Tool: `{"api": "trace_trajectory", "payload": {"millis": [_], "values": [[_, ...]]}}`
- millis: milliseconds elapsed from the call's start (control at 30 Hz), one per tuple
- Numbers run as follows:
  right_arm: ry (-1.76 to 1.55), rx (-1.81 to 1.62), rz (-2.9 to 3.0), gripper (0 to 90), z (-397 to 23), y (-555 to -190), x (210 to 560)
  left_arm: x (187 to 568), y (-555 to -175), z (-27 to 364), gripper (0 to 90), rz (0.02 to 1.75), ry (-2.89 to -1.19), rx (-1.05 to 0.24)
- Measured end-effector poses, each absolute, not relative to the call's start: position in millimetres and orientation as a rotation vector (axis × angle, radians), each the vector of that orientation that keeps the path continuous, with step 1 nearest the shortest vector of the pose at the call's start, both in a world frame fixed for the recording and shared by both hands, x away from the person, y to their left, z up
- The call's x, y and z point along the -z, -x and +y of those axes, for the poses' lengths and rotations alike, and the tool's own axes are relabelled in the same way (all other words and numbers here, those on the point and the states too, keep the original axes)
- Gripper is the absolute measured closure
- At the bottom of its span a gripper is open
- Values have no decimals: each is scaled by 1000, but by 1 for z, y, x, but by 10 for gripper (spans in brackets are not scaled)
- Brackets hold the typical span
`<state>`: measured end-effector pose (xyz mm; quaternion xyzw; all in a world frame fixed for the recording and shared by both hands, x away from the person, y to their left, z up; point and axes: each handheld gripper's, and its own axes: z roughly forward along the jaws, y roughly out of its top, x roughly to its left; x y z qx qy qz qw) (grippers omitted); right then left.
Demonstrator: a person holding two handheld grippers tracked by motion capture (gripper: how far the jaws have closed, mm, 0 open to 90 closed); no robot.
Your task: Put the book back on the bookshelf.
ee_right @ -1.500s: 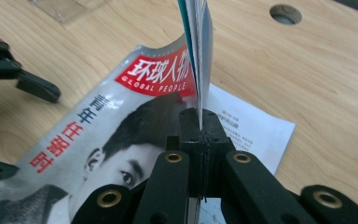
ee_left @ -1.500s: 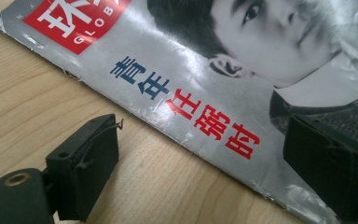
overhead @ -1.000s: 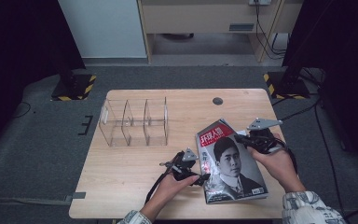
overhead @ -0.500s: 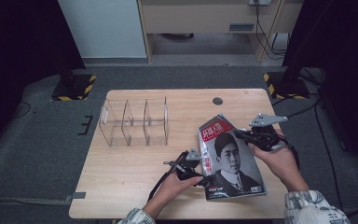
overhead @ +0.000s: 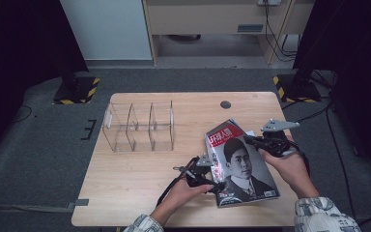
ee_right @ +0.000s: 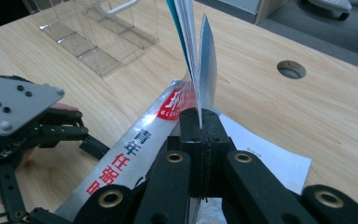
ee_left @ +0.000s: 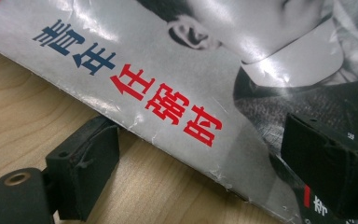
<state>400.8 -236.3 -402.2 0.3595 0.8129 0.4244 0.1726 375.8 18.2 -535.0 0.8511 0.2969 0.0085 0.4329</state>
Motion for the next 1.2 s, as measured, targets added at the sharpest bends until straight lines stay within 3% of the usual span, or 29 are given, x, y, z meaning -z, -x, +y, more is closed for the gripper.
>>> {"api": "trace_trajectory", "payload": {"millis": [833, 1200], "values": [[-1263, -1045, 2337, 891, -260, -437, 483, 535, -379, 14, 137, 750, -2123, -57], [-1335, -1040, 2323, 895, -273, -444, 493, 535, -383, 13, 195, 783, -2098, -59]]}}
